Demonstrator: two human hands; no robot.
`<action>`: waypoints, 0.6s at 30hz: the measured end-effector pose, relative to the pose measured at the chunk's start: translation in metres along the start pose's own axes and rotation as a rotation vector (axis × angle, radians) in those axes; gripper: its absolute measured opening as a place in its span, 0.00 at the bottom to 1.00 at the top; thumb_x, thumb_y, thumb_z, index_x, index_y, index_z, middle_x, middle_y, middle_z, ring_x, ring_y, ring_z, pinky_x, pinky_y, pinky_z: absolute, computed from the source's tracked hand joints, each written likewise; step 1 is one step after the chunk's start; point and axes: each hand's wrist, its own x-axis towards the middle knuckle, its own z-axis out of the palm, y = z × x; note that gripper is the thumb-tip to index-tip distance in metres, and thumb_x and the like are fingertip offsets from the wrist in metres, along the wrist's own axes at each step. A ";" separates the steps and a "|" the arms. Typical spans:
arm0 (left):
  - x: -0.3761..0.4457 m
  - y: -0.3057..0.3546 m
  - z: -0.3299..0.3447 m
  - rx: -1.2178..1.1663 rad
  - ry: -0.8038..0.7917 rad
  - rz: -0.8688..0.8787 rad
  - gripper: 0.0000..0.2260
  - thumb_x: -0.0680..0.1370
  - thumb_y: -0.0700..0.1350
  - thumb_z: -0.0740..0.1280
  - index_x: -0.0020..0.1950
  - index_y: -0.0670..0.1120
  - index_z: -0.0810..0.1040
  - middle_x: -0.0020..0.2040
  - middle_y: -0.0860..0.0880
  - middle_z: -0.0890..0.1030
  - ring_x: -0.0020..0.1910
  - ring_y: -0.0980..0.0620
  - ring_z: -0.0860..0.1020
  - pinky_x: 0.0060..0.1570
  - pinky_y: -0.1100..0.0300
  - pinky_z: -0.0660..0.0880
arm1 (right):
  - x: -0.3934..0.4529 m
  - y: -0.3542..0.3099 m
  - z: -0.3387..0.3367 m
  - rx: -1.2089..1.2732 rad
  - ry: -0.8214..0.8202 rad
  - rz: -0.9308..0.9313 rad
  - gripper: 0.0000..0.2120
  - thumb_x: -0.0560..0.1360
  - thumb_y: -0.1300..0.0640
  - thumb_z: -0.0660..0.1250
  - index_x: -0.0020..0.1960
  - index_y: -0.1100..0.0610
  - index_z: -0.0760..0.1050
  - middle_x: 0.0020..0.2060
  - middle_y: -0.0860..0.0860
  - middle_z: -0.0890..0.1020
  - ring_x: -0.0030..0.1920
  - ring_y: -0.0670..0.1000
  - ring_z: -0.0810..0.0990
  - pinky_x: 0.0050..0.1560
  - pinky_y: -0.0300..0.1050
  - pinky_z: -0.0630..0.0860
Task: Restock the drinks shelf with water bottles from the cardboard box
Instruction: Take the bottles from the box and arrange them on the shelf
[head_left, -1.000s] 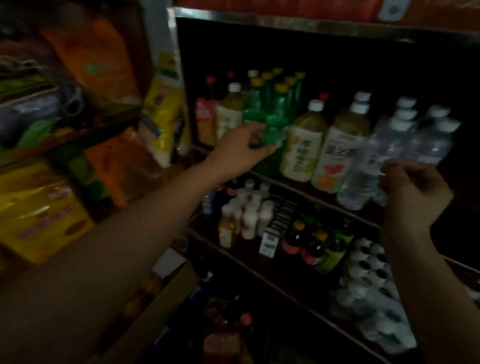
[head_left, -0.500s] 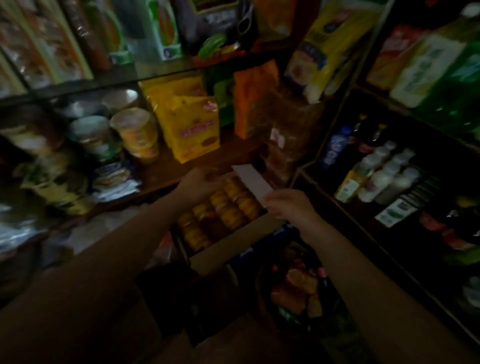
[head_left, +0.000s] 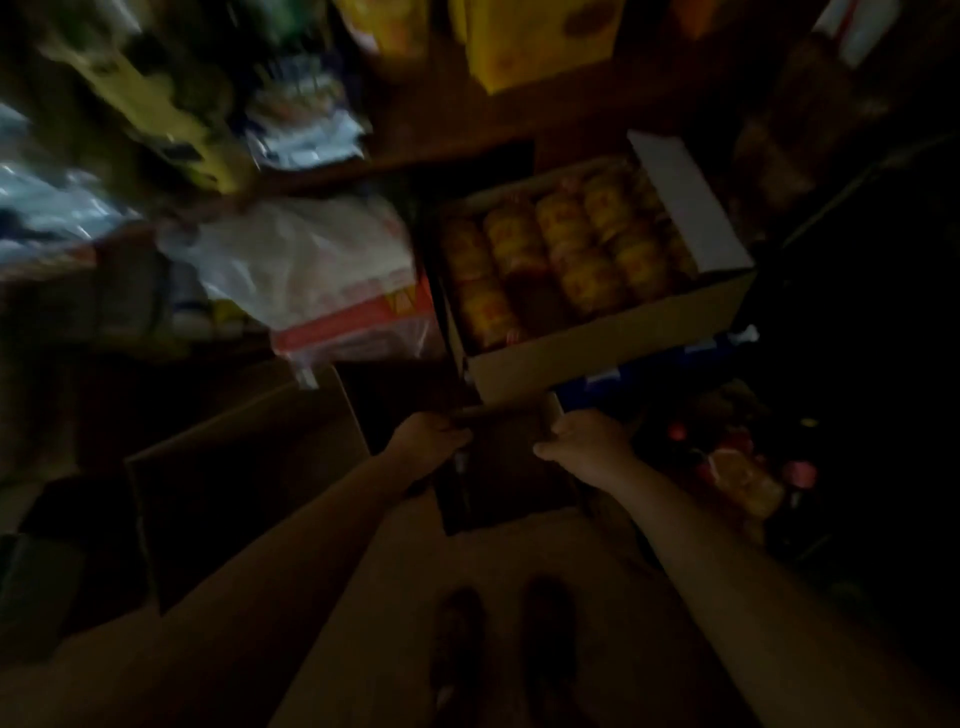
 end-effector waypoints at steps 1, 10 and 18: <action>0.015 -0.020 0.010 -0.045 -0.001 -0.049 0.09 0.78 0.42 0.67 0.51 0.35 0.79 0.43 0.41 0.79 0.48 0.42 0.78 0.41 0.61 0.72 | 0.013 0.012 0.010 -0.033 -0.018 -0.004 0.08 0.76 0.51 0.68 0.49 0.55 0.78 0.47 0.52 0.78 0.49 0.51 0.78 0.46 0.39 0.69; 0.172 -0.125 0.092 -0.050 0.044 -0.130 0.13 0.78 0.48 0.66 0.60 0.43 0.77 0.59 0.43 0.79 0.57 0.44 0.78 0.60 0.49 0.75 | 0.164 0.106 0.103 0.065 -0.058 0.036 0.26 0.72 0.47 0.72 0.63 0.61 0.73 0.59 0.56 0.77 0.60 0.57 0.75 0.64 0.55 0.71; 0.320 -0.187 0.132 0.011 0.057 -0.126 0.18 0.80 0.46 0.61 0.69 0.41 0.69 0.67 0.40 0.72 0.65 0.41 0.72 0.65 0.52 0.70 | 0.261 0.164 0.141 0.256 -0.030 0.090 0.33 0.71 0.48 0.73 0.70 0.60 0.68 0.64 0.54 0.75 0.63 0.55 0.73 0.61 0.44 0.69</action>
